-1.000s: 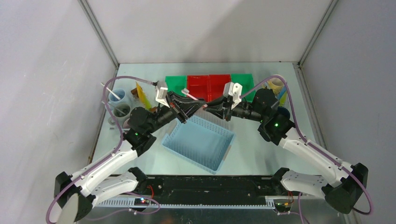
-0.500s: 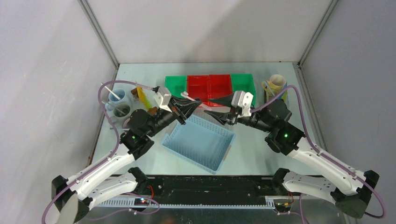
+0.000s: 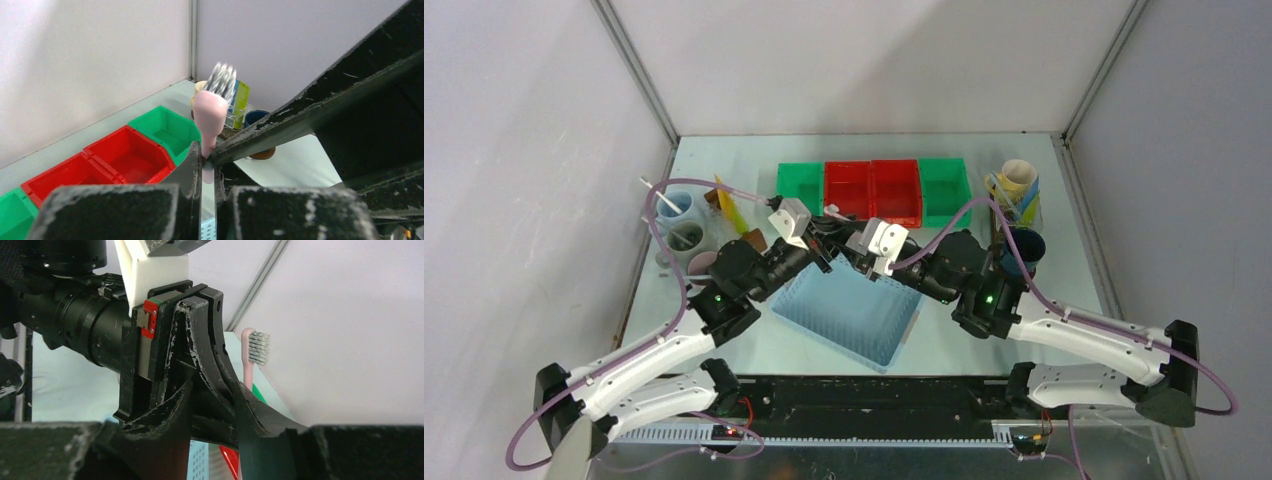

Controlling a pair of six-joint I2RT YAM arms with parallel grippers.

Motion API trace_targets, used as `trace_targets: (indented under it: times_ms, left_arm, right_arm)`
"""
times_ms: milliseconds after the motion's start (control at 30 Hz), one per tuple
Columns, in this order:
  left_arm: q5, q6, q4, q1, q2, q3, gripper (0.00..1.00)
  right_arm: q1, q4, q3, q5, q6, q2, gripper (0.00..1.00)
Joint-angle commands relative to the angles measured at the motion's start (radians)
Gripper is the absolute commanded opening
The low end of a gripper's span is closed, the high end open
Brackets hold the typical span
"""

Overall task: Prepare toiletry sets of a toothbrush and toothpaste on the tray
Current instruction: Pick up the toothbrush from the storage box.

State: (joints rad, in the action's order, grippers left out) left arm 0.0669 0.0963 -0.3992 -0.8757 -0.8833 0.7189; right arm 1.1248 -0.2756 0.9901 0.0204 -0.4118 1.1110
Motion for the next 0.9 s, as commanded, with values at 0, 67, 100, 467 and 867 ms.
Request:
trace_targets:
  times_ms: [0, 67, 100, 467, 867]
  left_arm:
    - [-0.039, -0.050, -0.040, -0.025, 0.002, 0.026, 0.00]
    - [-0.044, -0.053, -0.045, -0.034, -0.001, 0.024, 0.00]
    - [-0.048, -0.052, -0.049, -0.037, -0.003, 0.023, 0.00]
    - [-0.224, -0.012, -0.065, -0.039, 0.018, -0.009, 0.00]
    - [-0.160, -0.024, -0.064, -0.039, 0.022, -0.010, 0.00]
  right_arm:
    - [0.022, -0.086, 0.062, -0.127, -0.016, 0.024, 0.36]
    - [0.026, -0.099, 0.061, -0.159, -0.015, 0.029, 0.35]
    - [0.028, -0.101, 0.061, -0.171, -0.016, 0.028, 0.35]
    - [0.029, -0.031, 0.060, -0.147, 0.002, -0.042, 0.36]
    - [0.023, -0.081, 0.062, -0.154, 0.017, -0.017, 0.36]
